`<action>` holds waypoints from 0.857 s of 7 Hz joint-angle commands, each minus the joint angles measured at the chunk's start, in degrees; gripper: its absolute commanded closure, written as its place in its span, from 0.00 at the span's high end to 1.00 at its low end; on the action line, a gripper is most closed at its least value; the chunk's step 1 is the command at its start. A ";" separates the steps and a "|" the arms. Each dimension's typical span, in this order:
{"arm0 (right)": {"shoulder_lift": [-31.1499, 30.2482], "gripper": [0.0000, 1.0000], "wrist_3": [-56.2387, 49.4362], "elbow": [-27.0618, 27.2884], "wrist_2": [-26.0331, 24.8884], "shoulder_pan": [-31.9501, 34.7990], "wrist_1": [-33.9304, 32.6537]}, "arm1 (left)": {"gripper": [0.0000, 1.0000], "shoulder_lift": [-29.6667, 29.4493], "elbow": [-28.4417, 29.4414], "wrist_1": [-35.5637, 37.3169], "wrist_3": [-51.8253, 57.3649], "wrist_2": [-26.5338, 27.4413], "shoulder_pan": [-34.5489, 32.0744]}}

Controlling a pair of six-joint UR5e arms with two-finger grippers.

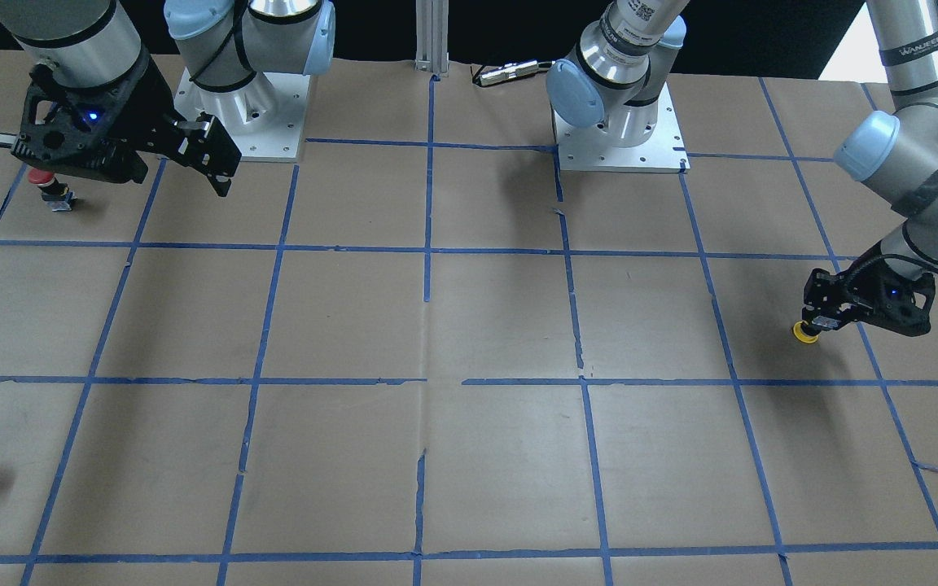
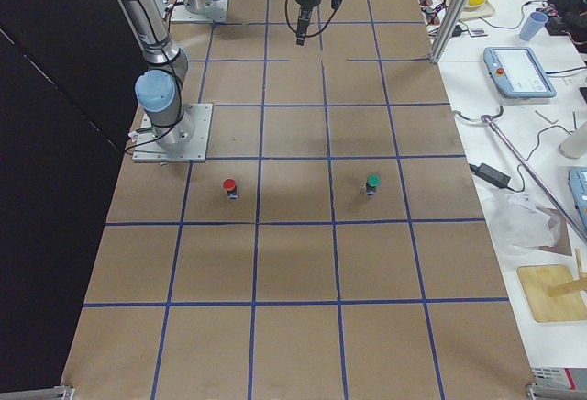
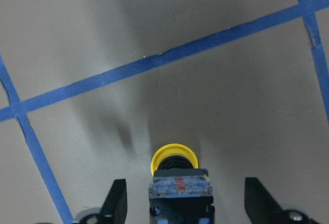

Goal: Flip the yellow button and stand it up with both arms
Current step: 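Close the left gripper on the yellow button switch's base, then lift the yellow button and carry it toward the table center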

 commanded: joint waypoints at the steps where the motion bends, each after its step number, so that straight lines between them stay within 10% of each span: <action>1: 0.06 1.00 -0.13 -0.04 -0.05 0.00 -0.84 | 0.02 0.07 0.51 -0.39 0.08 0.54 0.00; 4: 0.67 1.00 0.04 -0.04 0.30 -0.35 -1.46 | 0.02 8.21 8.55 -22.07 -6.53 -6.11 -8.30; 6: 1.81 1.00 6.93 -1.00 3.36 -1.48 -1.46 | 0.02 11.06 13.33 -33.67 -18.52 -19.70 -16.40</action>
